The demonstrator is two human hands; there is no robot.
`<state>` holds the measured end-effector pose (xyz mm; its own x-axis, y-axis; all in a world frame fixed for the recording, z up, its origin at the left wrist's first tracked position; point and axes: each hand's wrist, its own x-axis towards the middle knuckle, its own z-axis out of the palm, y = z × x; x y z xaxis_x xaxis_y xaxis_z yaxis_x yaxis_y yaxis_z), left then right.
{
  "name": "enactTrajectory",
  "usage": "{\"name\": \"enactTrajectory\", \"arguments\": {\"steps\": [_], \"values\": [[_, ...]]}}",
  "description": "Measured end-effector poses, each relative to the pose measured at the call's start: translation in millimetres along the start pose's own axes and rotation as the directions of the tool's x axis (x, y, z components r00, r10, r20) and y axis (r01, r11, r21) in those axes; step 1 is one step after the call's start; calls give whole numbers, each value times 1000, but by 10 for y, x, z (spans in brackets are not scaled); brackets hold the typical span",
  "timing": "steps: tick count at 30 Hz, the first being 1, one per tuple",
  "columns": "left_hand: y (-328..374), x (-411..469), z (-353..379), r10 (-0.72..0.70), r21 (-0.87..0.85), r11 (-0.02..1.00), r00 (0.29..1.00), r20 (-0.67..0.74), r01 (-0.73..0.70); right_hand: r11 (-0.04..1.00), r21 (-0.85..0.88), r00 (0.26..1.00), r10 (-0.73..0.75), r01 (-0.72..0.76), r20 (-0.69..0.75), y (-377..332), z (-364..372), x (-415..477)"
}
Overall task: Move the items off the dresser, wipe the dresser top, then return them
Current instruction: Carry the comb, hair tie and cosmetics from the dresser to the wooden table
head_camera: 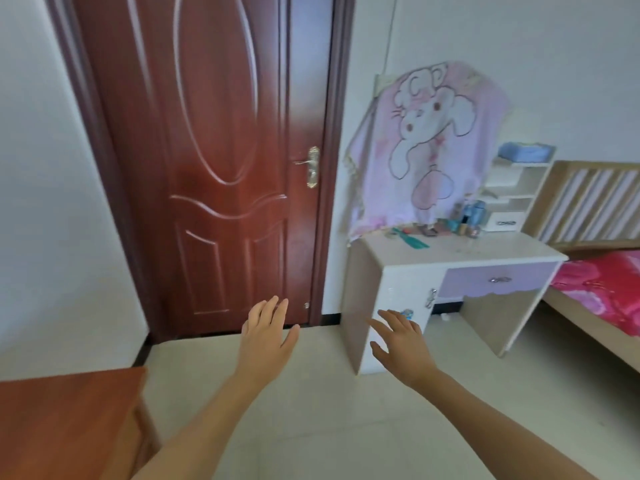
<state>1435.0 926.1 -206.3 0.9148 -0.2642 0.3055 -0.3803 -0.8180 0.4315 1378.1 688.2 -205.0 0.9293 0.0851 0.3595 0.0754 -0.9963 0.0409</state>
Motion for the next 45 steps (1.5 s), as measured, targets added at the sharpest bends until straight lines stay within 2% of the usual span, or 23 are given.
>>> {"name": "enactTrajectory", "arguments": {"steps": [3,7,13,19,25,29,34,37,45], "values": [[611,292,372,6,-21,1000,1000,-5,-7,998,-7,997,63,-64,-53,798,-31,-36],[1267,672,795,45,-39,998,999,15,-44,991,-13,990,131,-132,-54,1585,-66,-86],[1815,1114,1265,94,-16,996,995,32,-93,985,38,983,171,-168,-73,2410,99,33],[1882,1674,1668,83,27,996,993,79,-85,988,40,988,152,-150,-37,2840,395,344],[1902,2623,2135,45,-67,997,994,104,-39,982,27,982,188,-189,36,3495,610,1037],[2030,3185,2479,69,-103,993,988,137,-55,976,-52,969,216,-211,121,3885,757,1390],[2106,3559,2984,62,-79,996,962,267,-42,965,33,949,251,-261,191,4329,1167,1535],[2092,3736,3259,40,-93,996,956,291,-14,938,94,909,292,-332,298,4566,1374,1738],[2284,4606,3872,-21,-46,998,959,281,35,911,277,924,215,-306,315,5194,1933,2644]]}}
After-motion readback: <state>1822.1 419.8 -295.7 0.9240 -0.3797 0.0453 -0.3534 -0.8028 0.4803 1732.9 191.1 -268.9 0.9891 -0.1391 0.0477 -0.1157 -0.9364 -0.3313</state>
